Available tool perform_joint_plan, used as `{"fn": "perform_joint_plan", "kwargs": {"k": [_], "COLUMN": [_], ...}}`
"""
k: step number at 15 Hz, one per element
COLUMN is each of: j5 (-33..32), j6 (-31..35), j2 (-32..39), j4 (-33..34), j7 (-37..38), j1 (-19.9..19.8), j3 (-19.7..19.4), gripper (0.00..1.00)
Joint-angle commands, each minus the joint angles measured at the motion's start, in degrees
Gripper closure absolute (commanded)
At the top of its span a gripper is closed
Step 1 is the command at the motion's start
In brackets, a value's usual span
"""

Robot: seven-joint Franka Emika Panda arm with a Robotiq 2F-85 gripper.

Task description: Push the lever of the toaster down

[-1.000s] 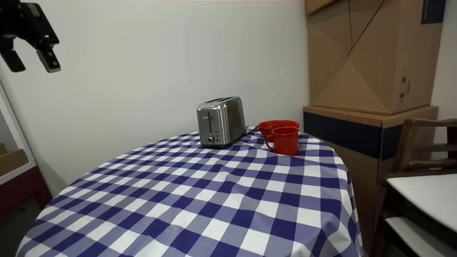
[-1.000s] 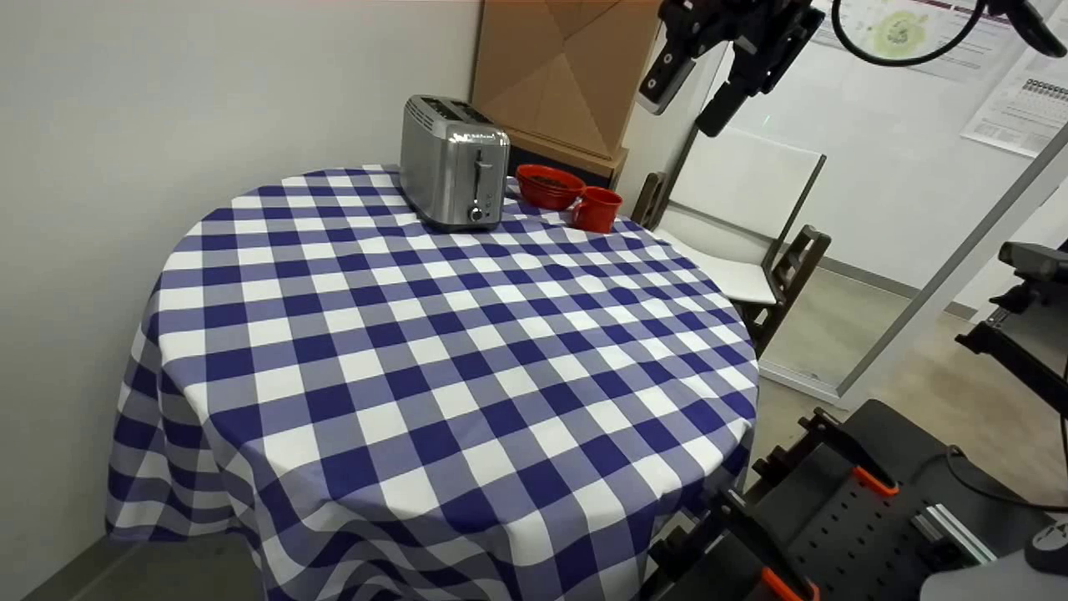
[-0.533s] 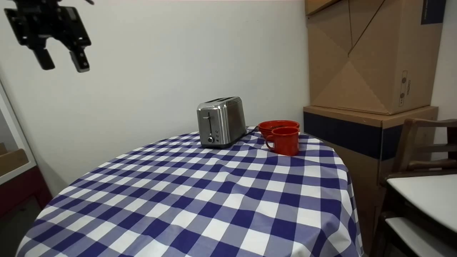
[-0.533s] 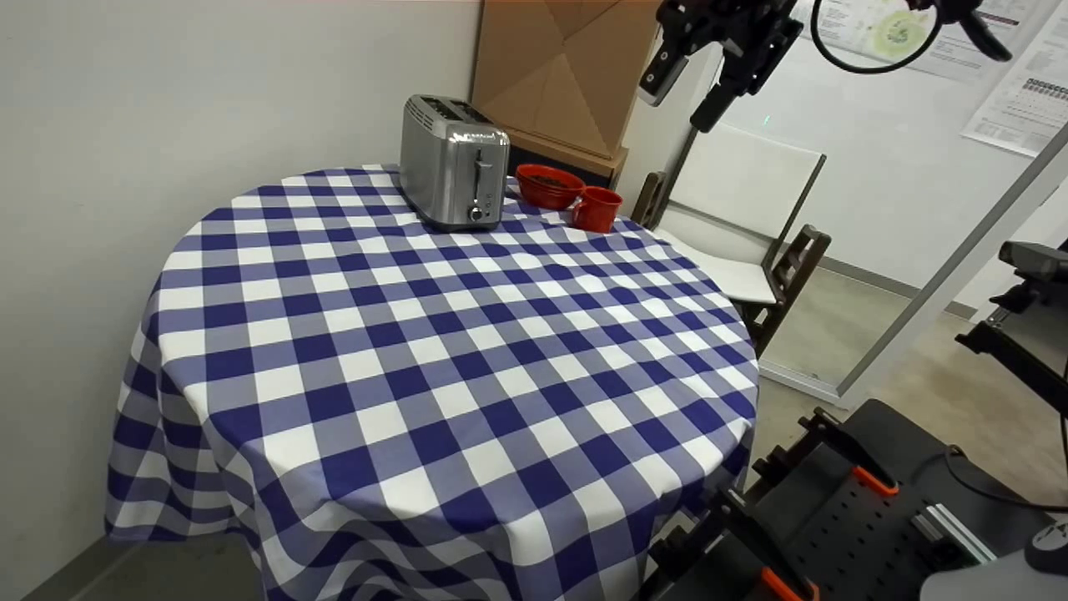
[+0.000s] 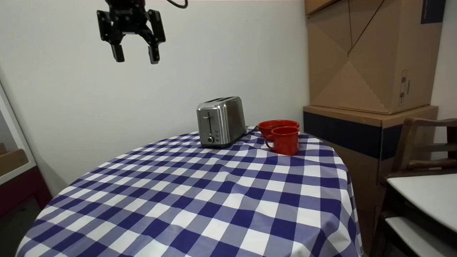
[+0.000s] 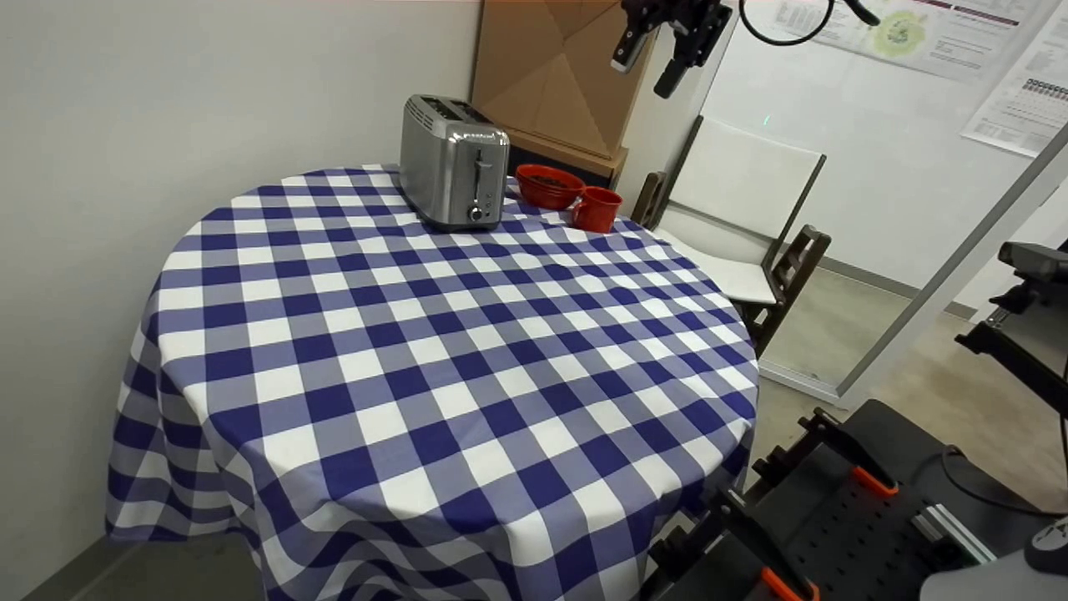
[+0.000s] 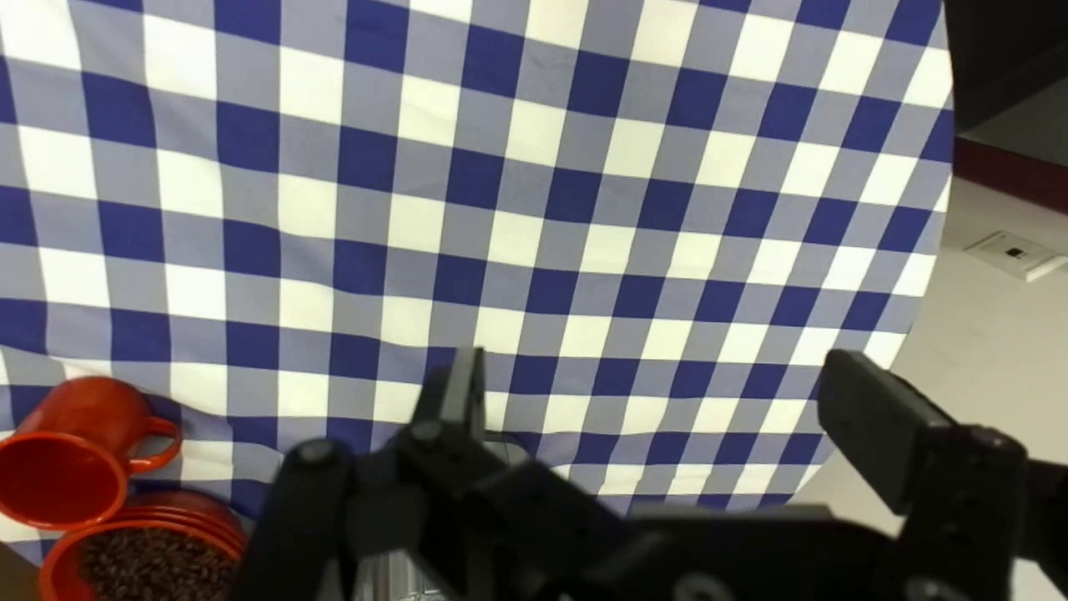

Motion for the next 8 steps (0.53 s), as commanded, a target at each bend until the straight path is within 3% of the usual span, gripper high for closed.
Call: {"fn": "perform_joint_plan", "kwargs": {"k": [1, 8], "j5": [0.91, -1.21], "j6": [-4.22, -4.2], "j2": [12.32, 31.48], "j4": [14.51, 36.62], "j7": [-2.89, 0.31], "j1": [-3.06, -7.69], "j3": [2.02, 6.82], "gripper": [0.0, 0.0]}}
